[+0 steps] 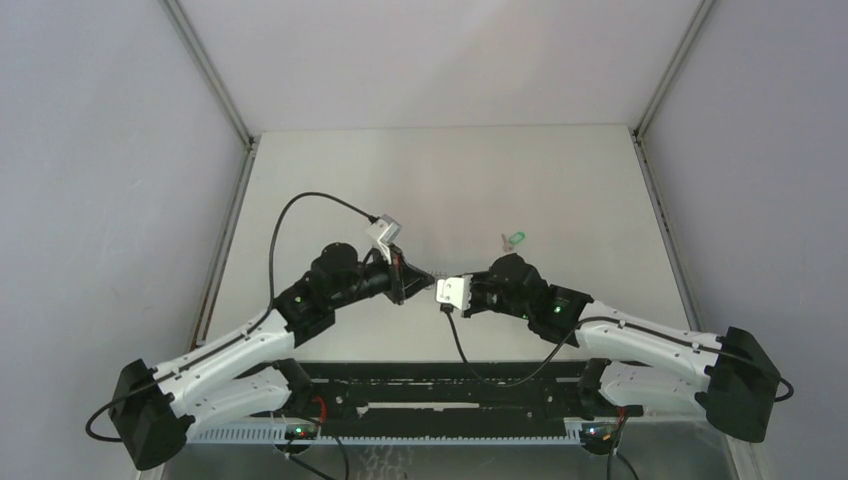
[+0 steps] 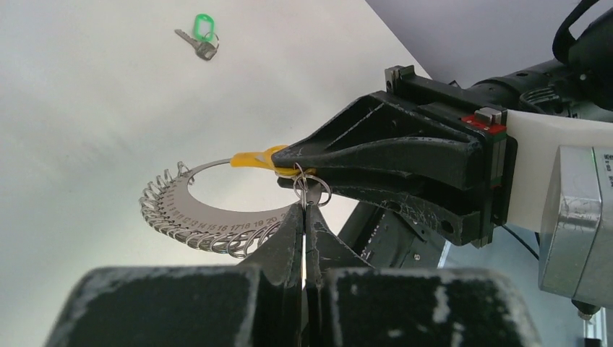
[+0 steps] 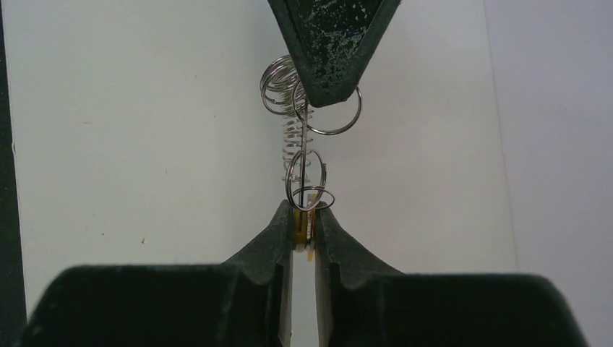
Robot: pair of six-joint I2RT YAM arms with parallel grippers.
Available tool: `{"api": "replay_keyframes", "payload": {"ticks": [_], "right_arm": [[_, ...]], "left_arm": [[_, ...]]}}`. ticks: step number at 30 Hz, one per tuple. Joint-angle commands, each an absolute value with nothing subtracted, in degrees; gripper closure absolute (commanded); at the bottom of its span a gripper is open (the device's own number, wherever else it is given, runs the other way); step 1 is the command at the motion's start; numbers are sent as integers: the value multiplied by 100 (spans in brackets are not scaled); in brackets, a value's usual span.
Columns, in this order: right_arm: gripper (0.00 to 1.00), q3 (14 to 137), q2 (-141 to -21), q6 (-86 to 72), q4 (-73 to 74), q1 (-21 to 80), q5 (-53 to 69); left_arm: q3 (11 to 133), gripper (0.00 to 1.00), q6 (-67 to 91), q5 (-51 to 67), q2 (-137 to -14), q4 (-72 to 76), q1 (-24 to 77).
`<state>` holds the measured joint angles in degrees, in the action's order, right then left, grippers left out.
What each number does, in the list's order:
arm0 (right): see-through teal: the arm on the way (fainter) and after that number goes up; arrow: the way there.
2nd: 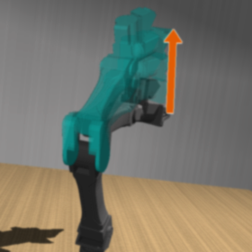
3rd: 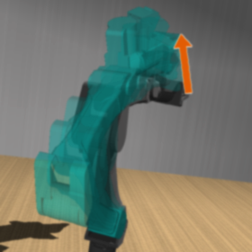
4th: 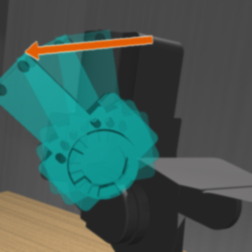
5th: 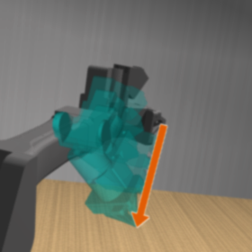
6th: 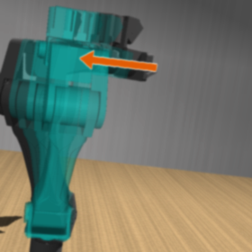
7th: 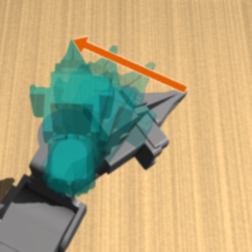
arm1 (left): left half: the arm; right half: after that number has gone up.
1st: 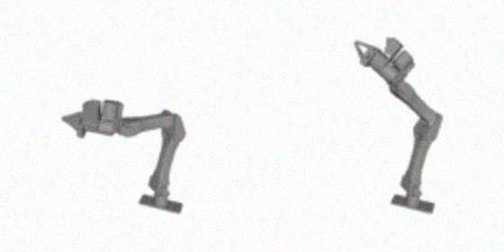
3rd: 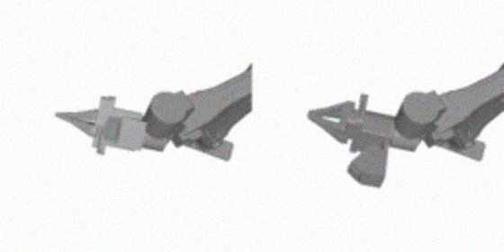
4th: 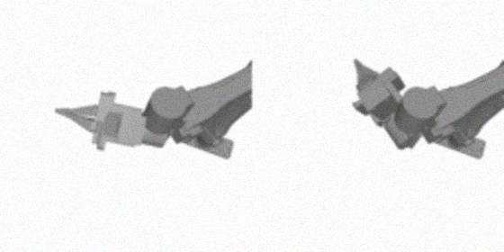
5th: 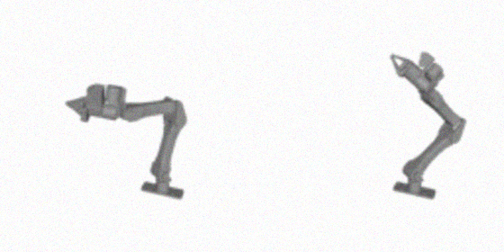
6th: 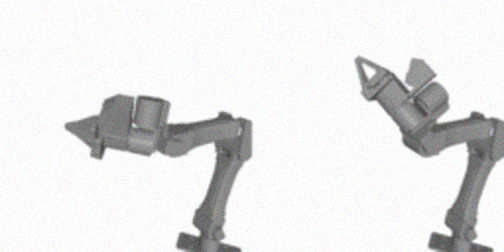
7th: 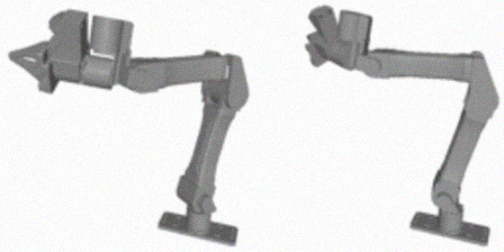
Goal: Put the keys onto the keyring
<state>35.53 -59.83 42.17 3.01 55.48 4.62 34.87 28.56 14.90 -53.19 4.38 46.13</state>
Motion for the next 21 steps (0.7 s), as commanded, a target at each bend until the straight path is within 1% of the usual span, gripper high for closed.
{"api": "replay_keyframes", "payload": {"ticks": [1, 5, 8, 11, 13, 16, 21], "right_arm": [[86, 3616, -5982, 4347, 115, 5586, 923], [72, 3614, -5766, 4069, 192, 5591, 1151], [67, 3615, -5530, 3838, 236, 5516, 1473], [63, 3632, -5329, 3546, 216, 5318, 1826], [61, 3748, -5208, 3323, 410, 5121, 2305], [61, 4002, -5067, 3043, 697, 4806, 2927], [63, 4121, -4969, 2535, 517, 4292, 3296]], "left_arm": [[3443, 100, 2775, 1524, -5044, 810, 4581], [3162, 100, 2217, 1491, -4951, 1296, 4581], [2854, 100, 1700, 1301, -4847, 1848, 4585], [2429, 100, 1280, 1340, -4832, 2806, 4588], [2156, 100, 964, 1478, -4875, 3507, 4588], [1949, 100, 469, 1563, -4920, 4078, 4592], [1694, 100, -149, 1878, -4976, 4914, 4581]]}}
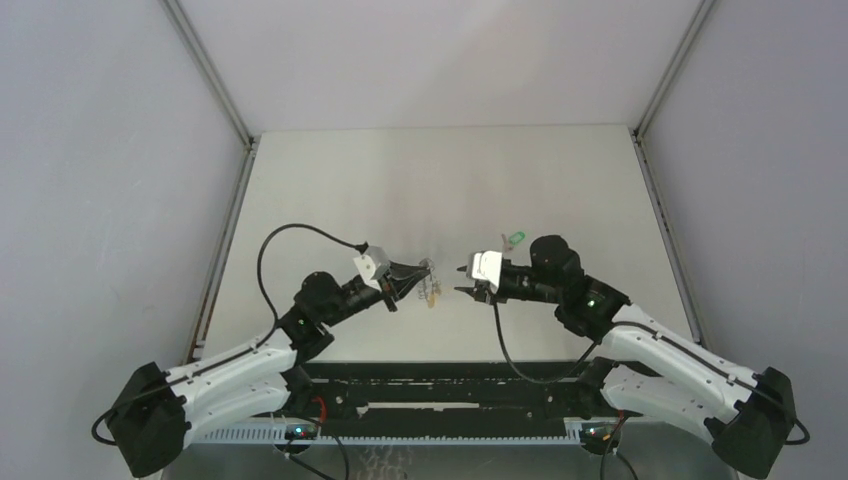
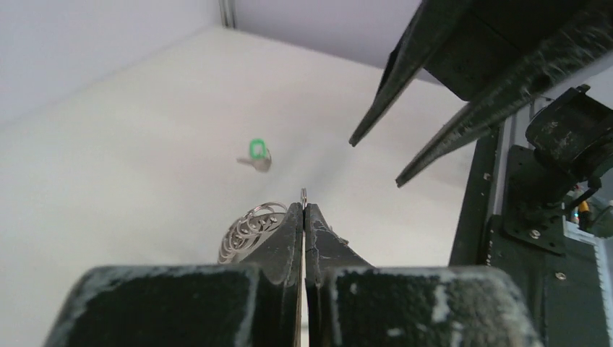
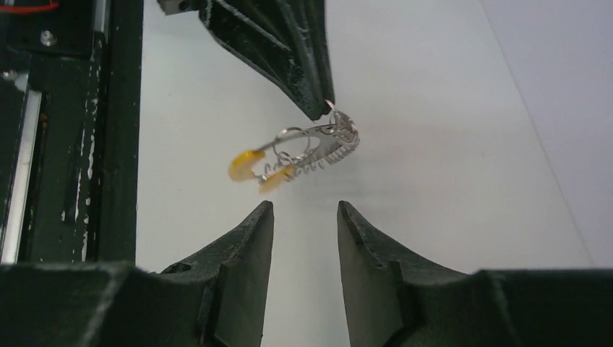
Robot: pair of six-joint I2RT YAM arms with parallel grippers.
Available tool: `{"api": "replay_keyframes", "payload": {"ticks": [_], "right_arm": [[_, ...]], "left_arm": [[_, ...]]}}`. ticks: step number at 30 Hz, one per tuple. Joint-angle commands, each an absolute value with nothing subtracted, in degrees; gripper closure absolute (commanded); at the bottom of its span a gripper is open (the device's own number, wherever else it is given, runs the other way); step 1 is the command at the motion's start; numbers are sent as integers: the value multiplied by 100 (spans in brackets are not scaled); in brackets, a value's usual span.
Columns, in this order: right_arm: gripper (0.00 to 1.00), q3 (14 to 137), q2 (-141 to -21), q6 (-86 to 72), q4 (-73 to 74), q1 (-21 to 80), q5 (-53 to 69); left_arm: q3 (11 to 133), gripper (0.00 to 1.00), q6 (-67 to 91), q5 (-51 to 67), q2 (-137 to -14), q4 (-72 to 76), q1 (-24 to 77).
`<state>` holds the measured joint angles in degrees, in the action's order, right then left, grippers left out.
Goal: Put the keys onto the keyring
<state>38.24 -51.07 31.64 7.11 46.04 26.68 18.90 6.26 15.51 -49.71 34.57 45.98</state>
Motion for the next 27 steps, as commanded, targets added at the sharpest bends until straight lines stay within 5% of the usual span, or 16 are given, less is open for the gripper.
{"api": "replay_keyframes", "payload": {"ticks": [1, 11, 27], "right_arm": [[63, 4124, -4993, 2402, 395, 4177, 3348], [66, 4231, -5536, 1712, -748, 3929, 4139], [70, 4228, -5434, 1222, -1236, 3630, 4918]], "left_arm": [[1649, 100, -191, 1911, -5009, 5129, 4579], [1529, 100, 277, 2468, -5520, 6790, 4570], [1511, 100, 746, 2794, -5758, 7356, 4569]]}}
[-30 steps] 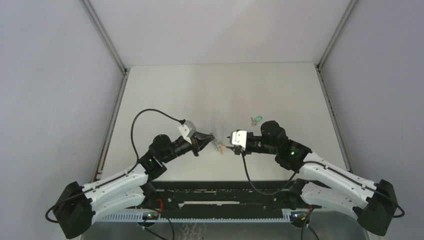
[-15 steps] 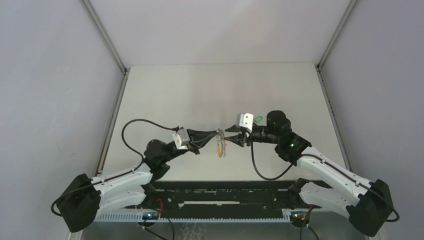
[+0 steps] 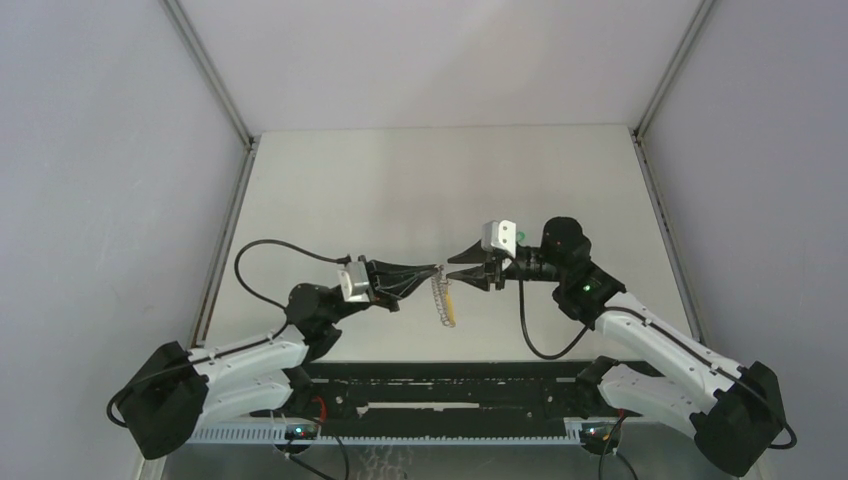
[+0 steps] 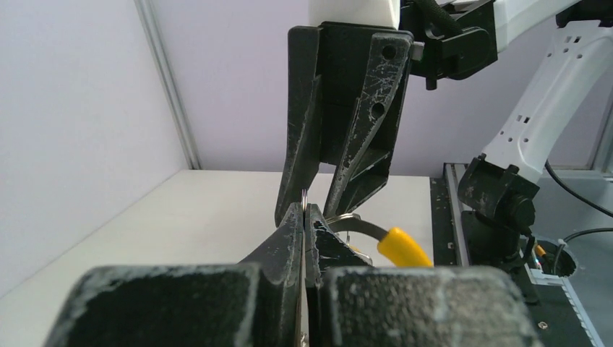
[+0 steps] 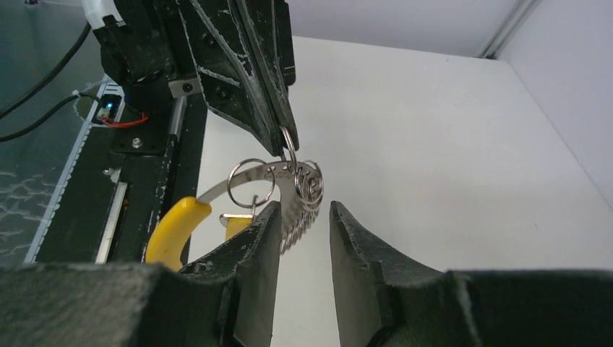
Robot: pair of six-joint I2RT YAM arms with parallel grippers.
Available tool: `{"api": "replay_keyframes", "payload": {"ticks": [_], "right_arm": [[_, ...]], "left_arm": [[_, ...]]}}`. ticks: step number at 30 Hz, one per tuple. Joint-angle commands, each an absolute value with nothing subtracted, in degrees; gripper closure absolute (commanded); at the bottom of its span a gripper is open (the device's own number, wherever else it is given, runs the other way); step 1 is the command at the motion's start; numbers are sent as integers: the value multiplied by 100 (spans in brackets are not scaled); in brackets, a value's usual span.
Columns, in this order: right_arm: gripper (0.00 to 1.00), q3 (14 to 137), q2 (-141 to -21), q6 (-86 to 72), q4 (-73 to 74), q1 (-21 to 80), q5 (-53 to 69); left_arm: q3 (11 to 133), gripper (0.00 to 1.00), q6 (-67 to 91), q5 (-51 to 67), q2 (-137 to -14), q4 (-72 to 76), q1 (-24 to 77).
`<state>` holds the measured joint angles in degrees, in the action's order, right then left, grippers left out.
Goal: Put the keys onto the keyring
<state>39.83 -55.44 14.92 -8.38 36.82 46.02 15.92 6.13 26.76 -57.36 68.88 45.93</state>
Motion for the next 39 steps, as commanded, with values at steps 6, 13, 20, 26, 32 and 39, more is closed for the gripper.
{"api": "replay_keyframes", "payload": {"ticks": [6, 13, 20, 26, 32, 39], "right_arm": [[71, 4228, -5374, 1101, -1375, 3582, 5021], [72, 4228, -5425, 964, -1554, 3526, 5245], [75, 4228, -5554, 931, -1714, 3560, 5322], [78, 4272, -5626, 961, -1676, 3560, 5461], [91, 4414, -5746, 1116, -1378, 3604, 5617], [100, 4803, -5600, 1443, -310, 3617, 5550]], "left_arm": [[1520, 100, 736, 2839, -5815, 7356, 4557], [1536, 100, 869, 2898, -5909, 7537, 4544], [1590, 100, 1125, 3050, -6102, 7860, 4544], [1615, 100, 1198, 3113, -6139, 7931, 4544], [1661, 100, 1264, 3185, -6122, 7954, 4544], [1488, 99, 1140, 2880, -6083, 7889, 4540]]}}
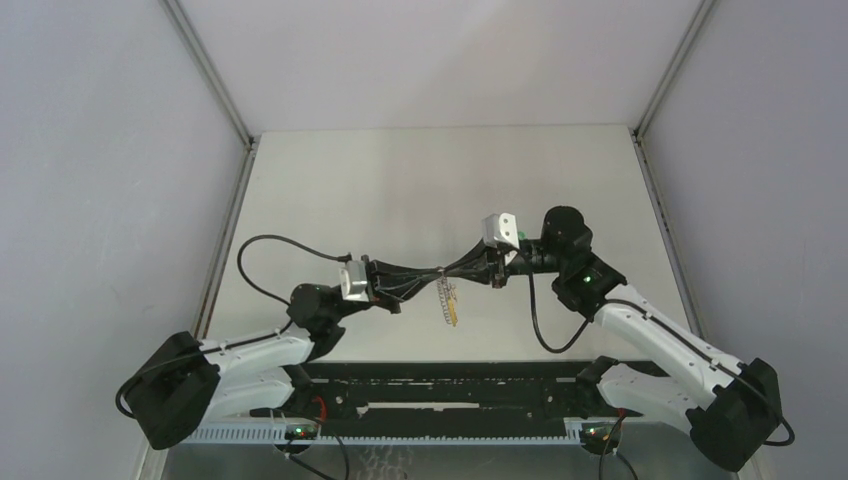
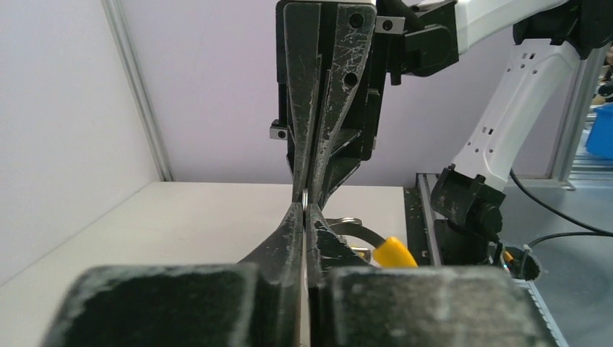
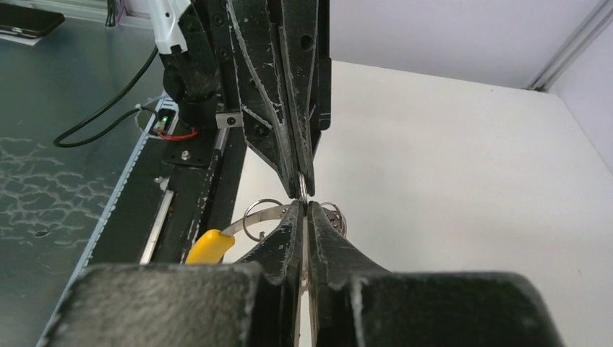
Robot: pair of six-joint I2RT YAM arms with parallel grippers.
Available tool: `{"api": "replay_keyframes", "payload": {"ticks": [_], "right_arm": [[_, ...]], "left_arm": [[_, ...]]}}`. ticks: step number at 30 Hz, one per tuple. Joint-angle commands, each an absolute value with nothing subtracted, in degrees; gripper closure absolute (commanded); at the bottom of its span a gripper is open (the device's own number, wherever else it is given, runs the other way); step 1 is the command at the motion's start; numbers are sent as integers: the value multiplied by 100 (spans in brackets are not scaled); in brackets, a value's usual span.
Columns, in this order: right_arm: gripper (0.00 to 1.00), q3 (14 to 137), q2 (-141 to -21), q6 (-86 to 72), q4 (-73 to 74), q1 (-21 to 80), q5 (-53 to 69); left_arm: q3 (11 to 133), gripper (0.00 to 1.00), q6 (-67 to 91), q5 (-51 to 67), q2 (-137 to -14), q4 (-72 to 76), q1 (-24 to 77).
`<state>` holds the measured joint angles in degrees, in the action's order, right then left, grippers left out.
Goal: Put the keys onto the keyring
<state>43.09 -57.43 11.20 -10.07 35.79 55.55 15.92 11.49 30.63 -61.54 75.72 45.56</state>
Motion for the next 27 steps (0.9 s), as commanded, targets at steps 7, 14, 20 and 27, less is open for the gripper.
{"api": "replay_keyframes", "payload": {"ticks": [7, 14, 20, 27], "right_arm": [[100, 5997, -5722, 1844, 2512, 3766, 4218], [100, 7360, -6539, 1538, 4653, 4430, 2068], [100, 8293, -7477, 1263, 5920, 4755, 1507], [100, 8745, -8077, 1484, 6560, 5089, 1138]], "left_arm": [[1325, 51, 696, 2185, -5350, 6536, 4522], [1320, 30, 693, 1885, -4778, 5381, 4542], [1240, 26, 794, 1639, -4857, 5383, 4579], [1500, 37, 537, 1865, -4986, 4899, 4524]]}}
